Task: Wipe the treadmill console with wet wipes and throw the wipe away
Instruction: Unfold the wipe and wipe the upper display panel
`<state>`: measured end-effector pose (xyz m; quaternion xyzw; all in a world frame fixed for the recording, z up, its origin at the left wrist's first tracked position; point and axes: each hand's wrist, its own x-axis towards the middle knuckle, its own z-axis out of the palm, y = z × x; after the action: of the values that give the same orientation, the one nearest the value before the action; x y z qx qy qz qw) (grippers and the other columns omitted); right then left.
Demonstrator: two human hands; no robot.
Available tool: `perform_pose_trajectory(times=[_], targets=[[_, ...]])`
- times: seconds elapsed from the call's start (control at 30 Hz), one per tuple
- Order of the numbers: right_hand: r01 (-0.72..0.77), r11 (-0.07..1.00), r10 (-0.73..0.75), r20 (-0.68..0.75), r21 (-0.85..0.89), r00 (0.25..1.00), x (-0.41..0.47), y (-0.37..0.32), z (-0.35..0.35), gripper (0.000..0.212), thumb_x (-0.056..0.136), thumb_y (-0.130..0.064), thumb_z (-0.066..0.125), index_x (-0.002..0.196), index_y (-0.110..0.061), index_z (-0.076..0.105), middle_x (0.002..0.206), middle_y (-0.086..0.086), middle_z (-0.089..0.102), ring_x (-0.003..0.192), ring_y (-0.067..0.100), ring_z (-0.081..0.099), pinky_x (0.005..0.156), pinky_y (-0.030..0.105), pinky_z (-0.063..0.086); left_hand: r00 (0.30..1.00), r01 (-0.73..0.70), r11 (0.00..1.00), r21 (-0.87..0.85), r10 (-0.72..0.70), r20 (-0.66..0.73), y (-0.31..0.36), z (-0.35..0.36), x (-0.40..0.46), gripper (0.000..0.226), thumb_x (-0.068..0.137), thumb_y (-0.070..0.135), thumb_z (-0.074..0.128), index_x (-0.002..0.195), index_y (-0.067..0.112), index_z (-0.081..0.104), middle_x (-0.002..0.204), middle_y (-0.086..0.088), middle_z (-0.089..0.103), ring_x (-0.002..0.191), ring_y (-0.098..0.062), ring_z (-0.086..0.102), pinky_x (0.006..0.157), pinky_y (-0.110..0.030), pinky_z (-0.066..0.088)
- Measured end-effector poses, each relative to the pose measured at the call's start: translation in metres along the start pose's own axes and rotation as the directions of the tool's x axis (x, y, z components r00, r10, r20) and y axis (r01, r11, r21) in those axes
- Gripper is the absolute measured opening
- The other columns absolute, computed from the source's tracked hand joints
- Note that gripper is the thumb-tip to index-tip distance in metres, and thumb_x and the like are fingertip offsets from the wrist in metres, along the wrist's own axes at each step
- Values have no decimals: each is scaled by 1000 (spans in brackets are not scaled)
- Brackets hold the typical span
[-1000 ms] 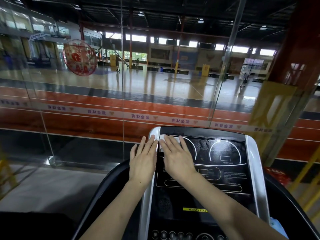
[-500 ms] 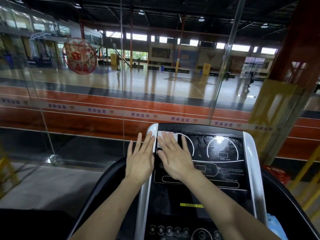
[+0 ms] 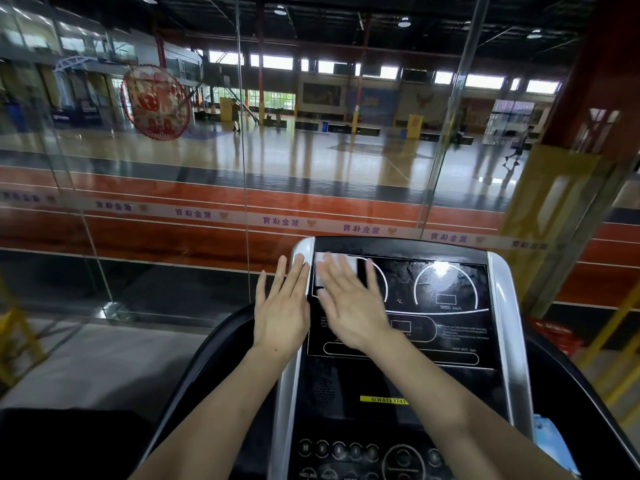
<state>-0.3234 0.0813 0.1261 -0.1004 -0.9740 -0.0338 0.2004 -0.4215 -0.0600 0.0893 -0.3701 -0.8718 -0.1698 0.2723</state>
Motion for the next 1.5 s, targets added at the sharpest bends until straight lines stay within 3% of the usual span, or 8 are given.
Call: perform_pose_trajectory(times=[0.1,0.27,0.37,0.53,0.73,1.07,1.37,1.5], targets=[[37,998,-36,26,-46,999,0,9,-4,64,107,-53,3,167,-29,6,173,-12,-4,159,7,-14,126,57,-17,1000,3,1000,12,-3,-2,2,0,-1,63,101,30,19,163,18,27,172,3,15,160,-24,9,128,-54,12],[-159,986,159,2,-48,987,-41,74,-8,65,105,-57,-4,166,-34,-2,172,-15,-11,158,5,-16,126,58,-15,1000,6,1000,23,-6,11,2,5,-3,66,100,33,15,165,17,19,174,1,8,161,-24,2,128,-54,10],[-195,981,195,-18,-10,981,-34,61,-7,65,106,-55,-2,166,-32,-2,172,-15,-11,159,8,-14,126,58,-15,1000,16,1000,6,-17,5,5,8,-4,65,101,33,20,165,16,18,174,-1,8,161,-24,2,129,-53,10],[-8,1000,8,-3,1,1000,0,10,-3,67,106,-52,1,167,-29,11,174,-13,-1,160,7,-11,125,59,-18,999,25,1000,-1,-25,-22,5,10,-5,63,103,30,24,164,17,20,174,0,8,161,-23,5,128,-52,13],[100,994,-99,29,-37,995,-28,25,2,60,111,-49,11,167,-30,13,175,-12,4,161,8,-8,126,60,-13,998,44,999,-30,-45,-33,6,9,-5,69,102,23,52,164,17,23,174,1,10,161,-23,9,128,-53,15],[112,986,-107,48,-121,993,11,23,-10,68,107,-57,6,167,-27,13,175,-9,7,161,10,-3,125,58,-18,996,64,991,-118,-70,-52,3,5,-9,63,102,17,43,163,18,27,173,4,13,161,-20,6,128,-51,15],[404,905,-385,146,-136,911,-71,15,21,65,110,-52,21,168,-22,13,174,-5,13,162,16,3,128,62,-3,999,-23,999,-49,25,37,-13,2,-22,69,107,24,41,166,21,6,174,6,-8,160,-20,-9,129,-52,6],[271,938,-253,109,-216,961,-14,28,-1,66,108,-54,14,168,-25,14,174,-5,12,162,15,6,126,63,-9,1000,5,998,-69,-4,23,-10,4,-24,69,107,18,44,166,22,7,174,7,-5,161,-20,-4,129,-51,7]])
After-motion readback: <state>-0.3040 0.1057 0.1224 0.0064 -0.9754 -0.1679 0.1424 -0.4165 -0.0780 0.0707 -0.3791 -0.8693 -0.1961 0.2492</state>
